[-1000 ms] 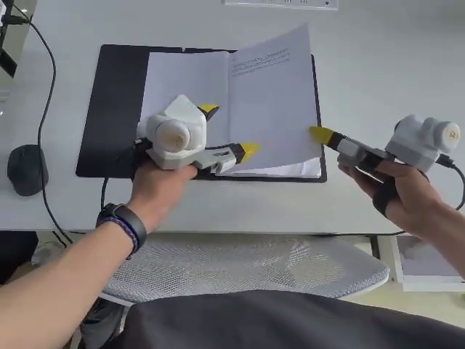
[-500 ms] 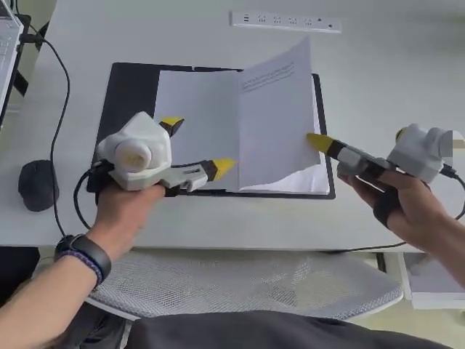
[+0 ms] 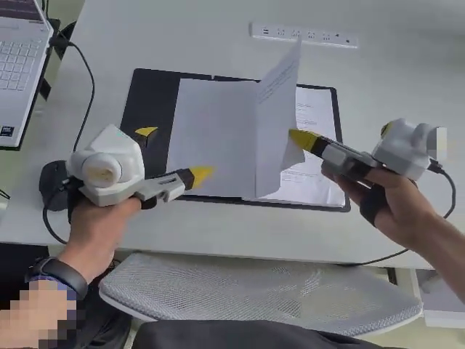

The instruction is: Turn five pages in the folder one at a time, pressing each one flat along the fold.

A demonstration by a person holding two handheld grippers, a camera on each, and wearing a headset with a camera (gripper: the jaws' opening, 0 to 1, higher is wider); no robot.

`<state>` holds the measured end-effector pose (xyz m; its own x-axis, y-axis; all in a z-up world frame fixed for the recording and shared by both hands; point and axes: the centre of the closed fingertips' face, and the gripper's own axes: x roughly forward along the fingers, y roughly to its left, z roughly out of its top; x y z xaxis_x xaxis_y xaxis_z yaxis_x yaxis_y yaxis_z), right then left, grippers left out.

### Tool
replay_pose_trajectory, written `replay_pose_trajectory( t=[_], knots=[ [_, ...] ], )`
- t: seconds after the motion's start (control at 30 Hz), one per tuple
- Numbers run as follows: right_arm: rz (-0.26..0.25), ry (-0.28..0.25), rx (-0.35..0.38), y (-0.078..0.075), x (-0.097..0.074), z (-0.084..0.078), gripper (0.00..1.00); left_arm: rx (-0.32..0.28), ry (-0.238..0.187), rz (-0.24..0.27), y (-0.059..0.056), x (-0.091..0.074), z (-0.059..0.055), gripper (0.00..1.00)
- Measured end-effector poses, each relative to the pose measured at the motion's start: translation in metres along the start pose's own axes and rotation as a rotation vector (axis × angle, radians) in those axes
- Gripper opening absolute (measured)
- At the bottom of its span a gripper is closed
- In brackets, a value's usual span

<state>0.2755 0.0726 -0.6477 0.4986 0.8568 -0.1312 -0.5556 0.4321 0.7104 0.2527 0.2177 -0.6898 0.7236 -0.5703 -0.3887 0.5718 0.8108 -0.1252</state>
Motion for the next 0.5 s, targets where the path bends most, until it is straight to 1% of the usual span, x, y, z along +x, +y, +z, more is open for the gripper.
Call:
replay_pose_trajectory(
  t=[0.17,0.23,0.27,0.33,0.5],
  knots=[
    [0.050,0.039,-0.003,0.015,0.030,-0.011,0.00,-0.022,-0.011,0.039,0.012,-0.012,-0.003,0.73],
    [0.061,0.047,0.000,0.011,0.034,-0.012,0.00,-0.031,-0.018,0.050,0.017,-0.016,-0.003,0.73],
    [0.067,0.051,0.002,0.013,0.039,-0.013,0.00,-0.030,-0.019,0.053,0.018,-0.018,-0.003,0.73],
    [0.081,0.065,0.005,0.019,0.053,-0.019,0.00,-0.029,-0.020,0.061,0.022,-0.022,-0.004,0.73],
    [0.110,0.098,0.007,0.030,0.080,-0.029,0.00,-0.037,-0.023,0.078,0.031,-0.032,-0.008,0.73]
  ],
)
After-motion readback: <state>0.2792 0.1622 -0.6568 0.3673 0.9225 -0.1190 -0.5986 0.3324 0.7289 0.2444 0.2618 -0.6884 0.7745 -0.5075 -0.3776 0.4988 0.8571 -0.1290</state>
